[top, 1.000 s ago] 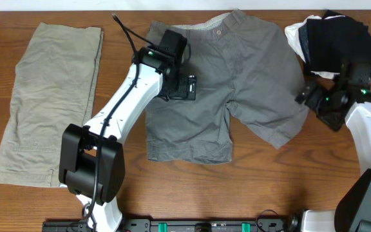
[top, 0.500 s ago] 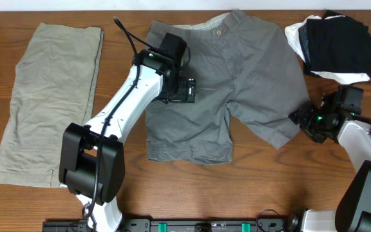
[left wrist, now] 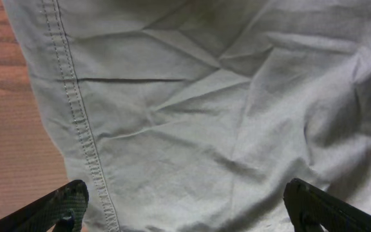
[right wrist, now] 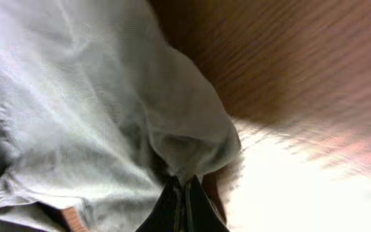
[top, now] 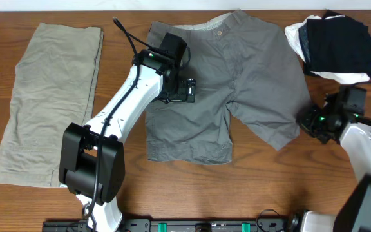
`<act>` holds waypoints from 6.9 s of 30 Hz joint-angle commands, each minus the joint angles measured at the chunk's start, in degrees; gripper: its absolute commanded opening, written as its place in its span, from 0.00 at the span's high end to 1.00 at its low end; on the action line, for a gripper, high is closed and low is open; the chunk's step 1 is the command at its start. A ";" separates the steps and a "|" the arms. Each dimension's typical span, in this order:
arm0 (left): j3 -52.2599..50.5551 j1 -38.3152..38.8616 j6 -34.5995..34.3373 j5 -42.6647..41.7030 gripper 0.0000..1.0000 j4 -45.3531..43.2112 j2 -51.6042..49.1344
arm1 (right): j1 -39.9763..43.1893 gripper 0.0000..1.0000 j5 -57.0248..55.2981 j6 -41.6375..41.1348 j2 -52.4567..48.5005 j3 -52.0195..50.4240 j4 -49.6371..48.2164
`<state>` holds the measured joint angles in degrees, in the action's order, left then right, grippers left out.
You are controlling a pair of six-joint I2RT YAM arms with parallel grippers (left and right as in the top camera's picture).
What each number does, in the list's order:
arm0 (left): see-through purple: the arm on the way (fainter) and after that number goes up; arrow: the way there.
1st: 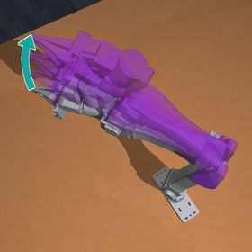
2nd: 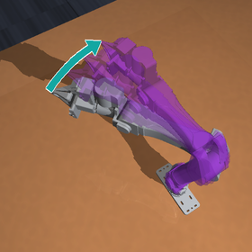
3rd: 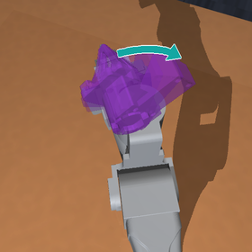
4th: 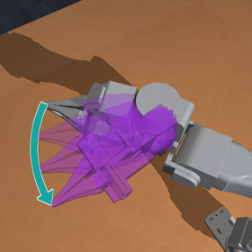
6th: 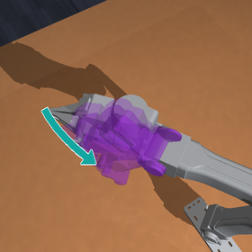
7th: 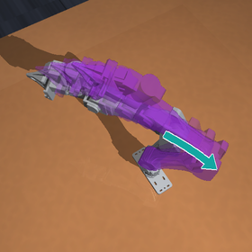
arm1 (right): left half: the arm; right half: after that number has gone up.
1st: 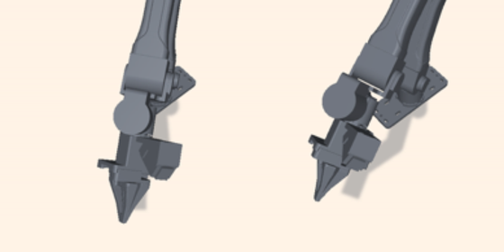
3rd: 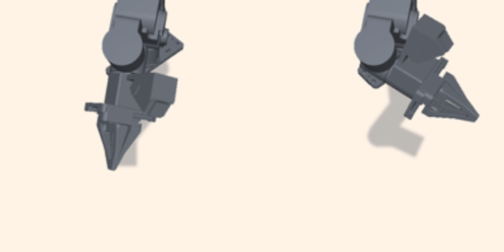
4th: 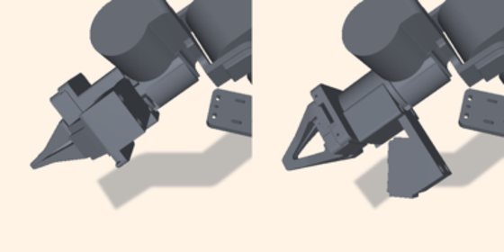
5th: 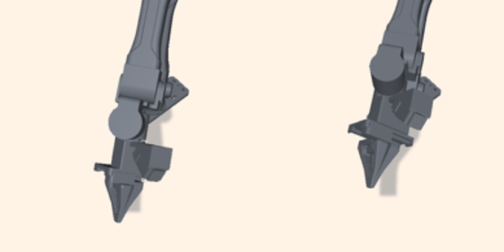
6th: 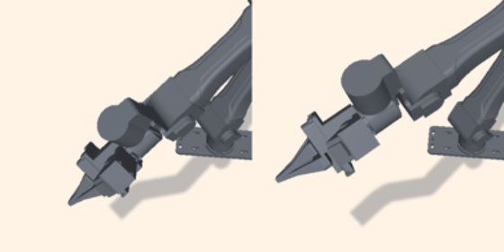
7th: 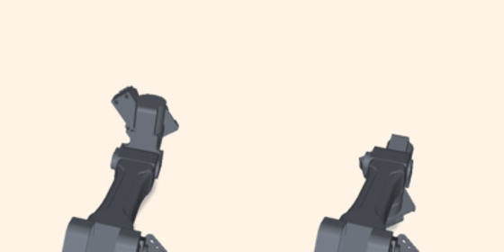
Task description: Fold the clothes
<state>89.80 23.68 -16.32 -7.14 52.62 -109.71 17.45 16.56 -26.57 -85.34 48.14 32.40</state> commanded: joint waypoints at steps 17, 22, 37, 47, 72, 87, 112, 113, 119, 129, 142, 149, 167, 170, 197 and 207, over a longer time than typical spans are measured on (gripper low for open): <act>-0.24 -0.07 -0.48 0.07 0.02 0.26 1.36 | -5.27 0.45 -15.23 0.87 9.20 8.28 12.48; -0.24 -0.07 -0.48 0.07 0.02 0.28 1.36 | -3.13 0.45 -14.84 -1.14 9.14 7.52 15.43; -0.24 -0.07 -0.44 0.09 0.02 0.22 1.36 | 2.01 0.49 -5.92 -2.60 7.21 -9.18 2.49; -0.24 -0.07 -0.44 0.09 0.02 -0.09 1.36 | 1.97 0.76 -4.07 -3.85 3.04 -14.60 -10.01; -0.26 -0.07 -0.44 0.09 0.02 -0.20 1.36 | -28.09 0.66 -8.02 4.57 7.72 -8.37 -24.44; -0.26 -0.09 -0.44 0.07 0.02 -0.39 1.36 | -12.26 0.12 -6.40 -6.38 9.16 -3.30 -10.56; -0.26 -0.07 -0.44 0.09 0.02 -1.05 1.36 | 5.90 0.01 0.44 4.11 6.08 -8.79 -15.17; -0.26 -0.07 -0.44 0.09 0.02 -1.05 1.36 | 5.90 0.01 0.76 5.95 5.99 -8.79 -16.11; -0.26 -0.07 -0.44 0.09 0.02 -1.70 1.36 | 5.88 0.01 2.99 9.97 4.13 -8.79 -19.65; -0.28 -0.07 -0.44 0.09 0.02 -2.08 1.36 | 6.54 0.05 7.69 10.40 -8.09 -8.79 -27.17; -0.28 -0.09 -0.44 0.09 0.02 -2.38 1.36 | 8.72 0.93 10.36 9.44 -11.32 -8.79 -33.18; -0.28 -0.09 -0.44 0.09 0.02 -2.34 1.36 | 8.74 0.99 12.46 8.04 -11.04 -8.07 -34.34; -0.28 -0.09 -0.42 0.09 0.02 -2.29 1.36 | 1.22 0.99 -6.36 13.77 -2.86 22.84 18.67; -0.28 -0.09 -0.42 0.09 0.02 -2.29 1.36 | 0.52 0.99 -11.61 12.83 -2.84 24.30 23.02; -0.35 -0.09 -0.20 0.09 0.02 -2.21 1.33 | -1.60 0.04 -6.36 13.88 -3.04 24.92 22.86; -0.44 -0.09 5.68 -4.15 0.02 -1.09 -5.51 | -6.95 0.07 -5.53 13.79 -3.04 24.92 16.55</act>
<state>89.80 23.68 -14.46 -8.91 51.51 -111.68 11.75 9.58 -13.89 -88.73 72.05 49.78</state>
